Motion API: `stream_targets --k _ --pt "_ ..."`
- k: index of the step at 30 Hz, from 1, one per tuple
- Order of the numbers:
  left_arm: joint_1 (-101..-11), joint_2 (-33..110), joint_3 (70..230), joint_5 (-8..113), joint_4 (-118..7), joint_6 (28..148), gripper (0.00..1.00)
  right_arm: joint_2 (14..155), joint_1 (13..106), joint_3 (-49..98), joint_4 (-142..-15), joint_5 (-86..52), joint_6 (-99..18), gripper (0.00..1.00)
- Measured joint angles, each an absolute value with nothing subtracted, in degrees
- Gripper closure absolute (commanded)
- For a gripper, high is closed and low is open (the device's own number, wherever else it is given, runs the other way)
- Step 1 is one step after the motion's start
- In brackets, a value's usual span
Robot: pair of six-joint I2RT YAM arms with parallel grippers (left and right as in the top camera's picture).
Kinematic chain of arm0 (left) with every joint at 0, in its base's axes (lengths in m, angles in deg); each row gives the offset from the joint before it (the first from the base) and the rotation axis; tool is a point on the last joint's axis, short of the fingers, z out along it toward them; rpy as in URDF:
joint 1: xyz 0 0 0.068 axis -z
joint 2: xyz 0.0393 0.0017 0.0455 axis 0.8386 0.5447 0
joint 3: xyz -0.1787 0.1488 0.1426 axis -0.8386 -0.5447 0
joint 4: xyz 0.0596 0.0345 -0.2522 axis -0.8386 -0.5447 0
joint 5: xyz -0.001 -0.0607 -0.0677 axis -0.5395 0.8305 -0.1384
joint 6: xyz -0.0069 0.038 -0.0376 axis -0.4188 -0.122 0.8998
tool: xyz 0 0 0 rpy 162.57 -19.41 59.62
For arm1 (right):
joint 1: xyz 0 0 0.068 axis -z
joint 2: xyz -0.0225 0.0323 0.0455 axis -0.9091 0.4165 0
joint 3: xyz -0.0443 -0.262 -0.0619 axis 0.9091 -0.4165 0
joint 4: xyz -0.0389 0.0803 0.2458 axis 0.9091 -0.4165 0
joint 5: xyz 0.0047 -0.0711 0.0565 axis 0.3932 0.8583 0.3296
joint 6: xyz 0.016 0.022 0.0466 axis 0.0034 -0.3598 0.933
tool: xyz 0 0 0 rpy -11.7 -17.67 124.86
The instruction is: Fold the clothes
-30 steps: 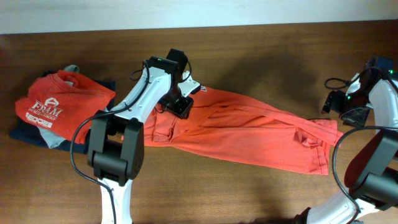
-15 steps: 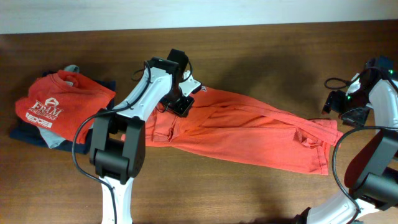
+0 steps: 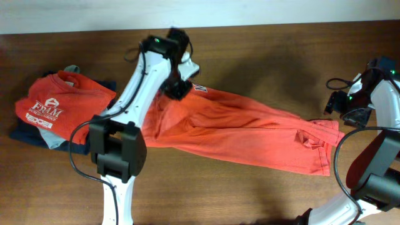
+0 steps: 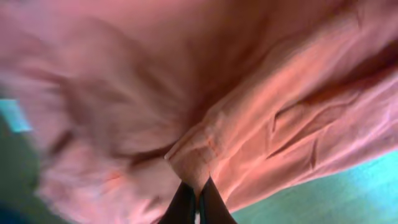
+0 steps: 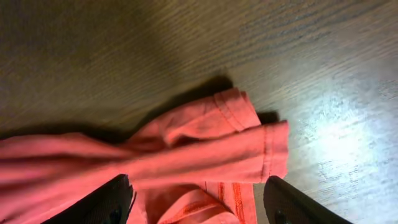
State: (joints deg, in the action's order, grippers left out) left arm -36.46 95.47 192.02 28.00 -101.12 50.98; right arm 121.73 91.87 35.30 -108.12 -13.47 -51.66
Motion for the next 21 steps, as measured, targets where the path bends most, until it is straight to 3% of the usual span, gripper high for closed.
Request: stream_targets --k 7,21 --pt "-38.80 95.44 196.61 25.90 -103.24 50.98 0.99 121.73 93.59 35.30 -106.59 -13.90 -51.64 0.34" --pt "-39.35 95.44 196.61 25.68 -103.48 50.98 0.99 121.73 97.07 29.84 -110.52 -18.41 -51.61 0.34"
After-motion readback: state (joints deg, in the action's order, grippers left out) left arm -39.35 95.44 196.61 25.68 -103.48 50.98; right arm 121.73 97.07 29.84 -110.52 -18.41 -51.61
